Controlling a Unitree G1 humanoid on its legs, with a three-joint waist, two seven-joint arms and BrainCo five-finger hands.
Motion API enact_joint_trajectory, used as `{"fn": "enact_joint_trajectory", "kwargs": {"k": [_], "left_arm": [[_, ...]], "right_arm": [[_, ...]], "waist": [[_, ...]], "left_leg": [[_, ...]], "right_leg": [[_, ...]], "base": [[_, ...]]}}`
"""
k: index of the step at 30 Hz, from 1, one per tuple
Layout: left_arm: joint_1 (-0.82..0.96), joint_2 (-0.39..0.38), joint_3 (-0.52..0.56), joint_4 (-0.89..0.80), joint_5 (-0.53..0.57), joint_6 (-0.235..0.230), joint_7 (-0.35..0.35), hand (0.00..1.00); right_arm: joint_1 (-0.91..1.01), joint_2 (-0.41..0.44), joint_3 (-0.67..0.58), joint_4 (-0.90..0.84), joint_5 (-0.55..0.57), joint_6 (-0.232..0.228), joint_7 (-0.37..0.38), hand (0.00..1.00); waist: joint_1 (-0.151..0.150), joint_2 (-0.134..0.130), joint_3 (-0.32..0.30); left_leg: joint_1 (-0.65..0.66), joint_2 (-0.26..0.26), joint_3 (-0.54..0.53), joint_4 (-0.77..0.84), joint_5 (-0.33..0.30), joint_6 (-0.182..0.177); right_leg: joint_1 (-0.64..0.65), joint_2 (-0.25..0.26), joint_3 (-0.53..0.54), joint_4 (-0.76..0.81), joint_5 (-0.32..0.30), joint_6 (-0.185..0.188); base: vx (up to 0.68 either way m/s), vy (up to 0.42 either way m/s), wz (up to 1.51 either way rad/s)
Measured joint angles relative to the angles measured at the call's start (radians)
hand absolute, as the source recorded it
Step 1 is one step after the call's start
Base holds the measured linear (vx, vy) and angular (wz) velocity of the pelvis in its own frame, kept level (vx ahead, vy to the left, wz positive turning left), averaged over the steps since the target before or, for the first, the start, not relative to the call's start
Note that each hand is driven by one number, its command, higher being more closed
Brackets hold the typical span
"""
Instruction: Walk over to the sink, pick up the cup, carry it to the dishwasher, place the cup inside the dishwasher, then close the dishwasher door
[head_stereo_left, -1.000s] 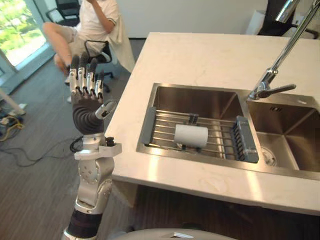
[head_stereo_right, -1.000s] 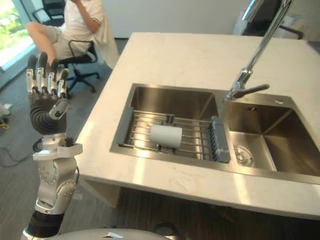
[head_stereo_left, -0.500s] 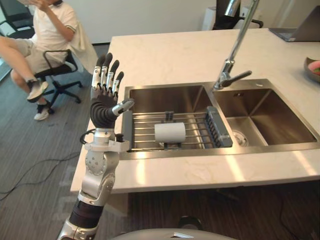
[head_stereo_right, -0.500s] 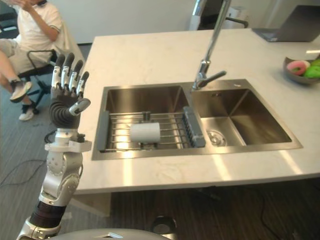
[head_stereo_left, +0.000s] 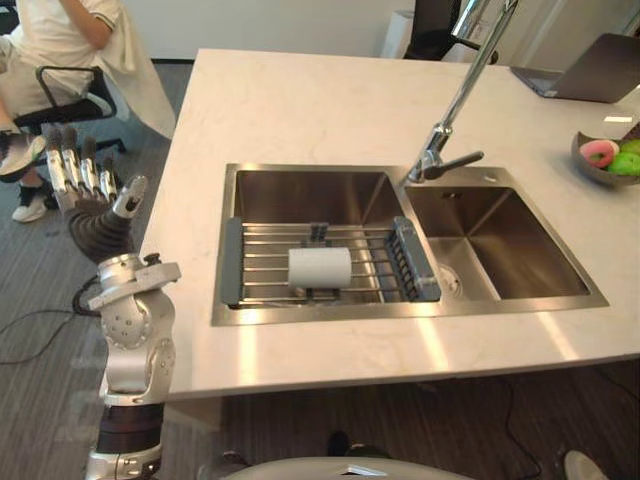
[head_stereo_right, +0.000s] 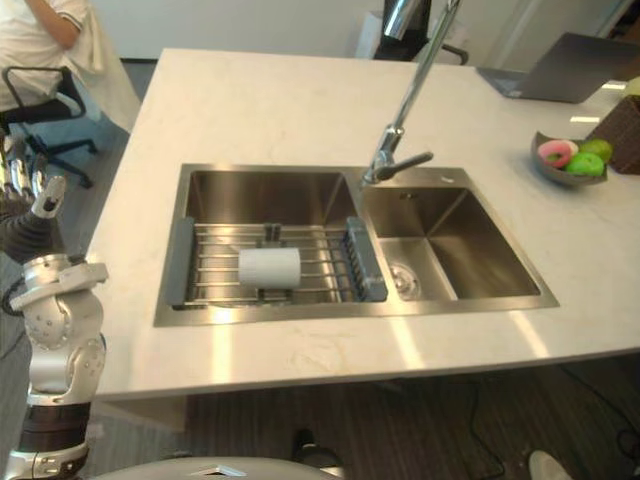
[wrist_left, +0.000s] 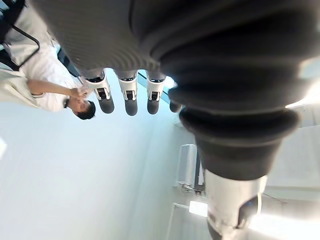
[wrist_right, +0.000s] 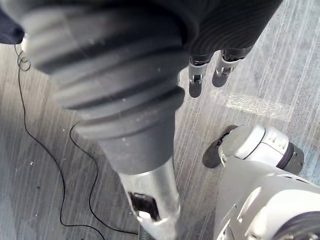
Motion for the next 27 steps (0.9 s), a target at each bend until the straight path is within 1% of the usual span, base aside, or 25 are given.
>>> {"fn": "enact_joint_trajectory", "kwargs": {"k": [1, 2, 3, 4, 5, 6, 7, 8, 9, 10, 11, 13, 15, 18, 20, 21, 23, 25, 27], "left_arm": [[0.000, -0.008, -0.011, 0.009, 0.000, 0.000, -0.002, 0.00], [0.011, -0.029, -0.039, 0.010, 0.001, 0.002, -0.014, 0.00], [0.018, -0.038, -0.058, 0.007, 0.004, 0.002, -0.032, 0.00], [0.029, -0.042, -0.090, 0.006, 0.036, 0.001, -0.071, 0.00], [0.032, -0.039, -0.122, 0.008, 0.067, 0.002, -0.098, 0.00], [0.030, -0.040, -0.143, 0.007, 0.086, 0.002, -0.111, 0.00], [0.022, -0.039, -0.190, 0.004, 0.119, 0.004, -0.134, 0.00], [0.006, -0.030, -0.239, 0.004, 0.136, 0.016, -0.162, 0.00], [-0.004, -0.020, -0.262, 0.004, 0.136, 0.025, -0.175, 0.00], [-0.024, -0.001, -0.297, 0.009, 0.139, 0.042, -0.199, 0.00], [-0.034, 0.022, -0.323, 0.018, 0.152, 0.056, -0.208, 0.00], [-0.041, 0.050, -0.346, 0.036, 0.189, 0.069, -0.224, 0.00], [-0.047, 0.065, -0.360, 0.055, 0.241, 0.090, -0.234, 0.00], [-0.049, 0.111, -0.413, 0.078, 0.351, 0.129, -0.245, 0.00], [-0.057, 0.132, -0.437, 0.099, 0.375, 0.150, -0.251, 0.00], [-0.061, 0.141, -0.447, 0.114, 0.377, 0.166, -0.265, 0.00], [-0.078, 0.154, -0.468, 0.146, 0.404, 0.178, -0.279, 0.00], [-0.092, 0.182, -0.501, 0.174, 0.464, 0.195, -0.287, 0.00], [-0.092, 0.187, -0.509, 0.183, 0.500, 0.216, -0.281, 0.00]], "right_arm": [[-0.001, -0.009, -0.001, 0.001, 0.001, 0.005, -0.001, 0.00], [-0.002, -0.024, -0.001, 0.000, 0.007, 0.010, -0.009, 0.00], [-0.002, -0.038, -0.002, 0.000, 0.012, 0.011, -0.013, 0.00], [-0.014, -0.066, -0.004, -0.004, 0.013, 0.012, -0.018, 0.00], [-0.030, -0.072, -0.001, -0.010, 0.022, 0.016, -0.018, 0.00], [-0.036, -0.072, -0.001, -0.013, 0.037, 0.019, -0.018, 0.00], [-0.046, -0.059, -0.001, -0.013, 0.053, 0.032, -0.021, 0.00], [-0.053, -0.037, -0.001, -0.012, 0.085, 0.048, -0.023, 0.00], [-0.056, -0.025, 0.000, -0.012, 0.093, 0.058, -0.021, 0.00], [-0.064, -0.009, 0.008, -0.012, 0.104, 0.077, -0.019, 0.00], [-0.064, 0.005, 0.022, -0.009, 0.109, 0.083, -0.020, 0.00], [-0.065, 0.009, 0.048, -0.010, 0.109, 0.080, -0.021, 0.00], [-0.075, -0.002, 0.081, -0.012, 0.109, 0.078, -0.026, 0.00], [-0.101, -0.011, 0.119, -0.012, 0.109, 0.067, -0.061, 0.00], [-0.110, -0.014, 0.136, -0.012, 0.118, 0.054, -0.063, 0.00], [-0.114, -0.017, 0.139, -0.012, 0.130, 0.050, -0.064, 0.00], [-0.115, -0.032, 0.159, -0.012, 0.130, 0.044, -0.065, 0.00], [-0.117, -0.045, 0.174, -0.011, 0.130, 0.033, -0.073, 0.00], [-0.121, -0.049, 0.174, -0.011, 0.131, 0.031, -0.085, 0.00]], "waist": [[0.000, -0.004, 0.005], [0.004, -0.006, 0.015], [0.008, 0.012, 0.010], [0.012, 0.057, 0.008], [0.006, 0.070, 0.003], [0.005, 0.072, 0.003], [0.001, 0.074, 0.002], [-0.001, 0.069, 0.000], [-0.001, 0.068, -0.005], [-0.003, 0.058, -0.001], [-0.005, 0.048, -0.001], [-0.006, 0.040, -0.006], [-0.010, 0.042, -0.007], [-0.017, 0.050, -0.014], [-0.020, 0.053, -0.016], [-0.022, 0.056, -0.021], [-0.025, 0.061, -0.024], [-0.038, 0.060, -0.025], [-0.044, 0.060, -0.025]], "left_leg": [[-0.019, 0.003, -0.006, 0.053, 0.009, 0.006], [-0.034, -0.012, -0.008, 0.052, 0.000, 0.006], [-0.029, -0.026, -0.006, -0.008, 0.018, 0.017], [-0.003, -0.036, -0.001, -0.093, 0.048, 0.023], [0.029, -0.066, -0.009, -0.186, 0.062, 0.007], [0.053, -0.078, -0.006, -0.241, 0.075, 0.004], [0.099, -0.093, -0.003, -0.345, 0.102, -0.017], [0.124, -0.105, -0.006, -0.412, 0.127, -0.023], [0.123, -0.110, -0.007, -0.424, 0.137, -0.021], [0.122, -0.113, -0.014, -0.434, 0.139, -0.019], [0.121, -0.116, -0.019, -0.434, 0.140, -0.019], [0.121, -0.123, -0.018, -0.436, 0.140, -0.019], [0.121, -0.127, -0.013, -0.438, 0.139, -0.018], [0.121, -0.131, -0.001, -0.453, 0.145, -0.011], [0.121, -0.132, 0.003, -0.459, 0.147, -0.010], [0.121, -0.131, 0.010, -0.463, 0.147, -0.010], [0.121, -0.133, 0.015, -0.470, 0.149, -0.011], [0.121, -0.133, 0.018, -0.471, 0.149, -0.011], [0.121, -0.134, 0.024, -0.472, 0.149, -0.011]], "right_leg": [[0.018, -0.011, -0.002, 0.000, -0.007, -0.011], [0.033, -0.032, -0.006, 0.003, -0.015, -0.004], [0.027, -0.036, -0.007, 0.007, -0.018, 0.003], [0.022, -0.031, -0.009, 0.006, -0.018, 0.012], [0.020, -0.040, -0.010, -0.001, -0.013, 0.017], [0.019, -0.043, -0.014, 0.000, -0.010, 0.019], [0.021, -0.044, -0.029, 0.000, -0.011, 0.020], [0.021, -0.044, -0.037, -0.001, -0.011, 0.020], [0.020, -0.046, -0.041, -0.001, -0.011, 0.020], [0.022, -0.046, -0.056, -0.003, -0.009, 0.022], [0.024, -0.048, -0.060, -0.006, -0.007, 0.022], [0.023, -0.053, -0.060, -0.017, 0.000, 0.026], [0.019, -0.060, -0.058, -0.017, 0.003, 0.030], [0.004, -0.062, -0.048, -0.024, 0.010, 0.031], [-0.003, -0.061, -0.040, -0.025, 0.013, 0.032], [-0.011, -0.060, -0.033, -0.025, 0.015, 0.032], [-0.018, -0.061, -0.031, -0.025, 0.018, 0.034], [-0.021, -0.061, -0.032, -0.025, 0.020, 0.036], [-0.026, -0.062, -0.033, -0.025, 0.023, 0.038]], "base": [[0.09, -0.009, 0.35], [0.06, 0.042, 0.21], [0.06, 0.033, 0.06], [0.09, 0.031, 0.03], [0.12, 0.051, 0.08], [0.13, 0.060, 0.18], [0.11, 0.053, 0.19], [0.08, 0.039, 0.18], [0.06, 0.020, 0.19], [0.02, 0.002, 0.17], [0.02, 0.013, 0.13], [-0.01, 0.033, 0.01], [-0.03, 0.030, -0.03], [-0.04, 0.021, -0.08], [-0.04, 0.008, -0.14], [-0.04, 0.005, -0.17], [-0.02, 0.003, -0.10], [-0.01, 0.005, -0.06], [-0.01, 0.003, -0.09]]}}
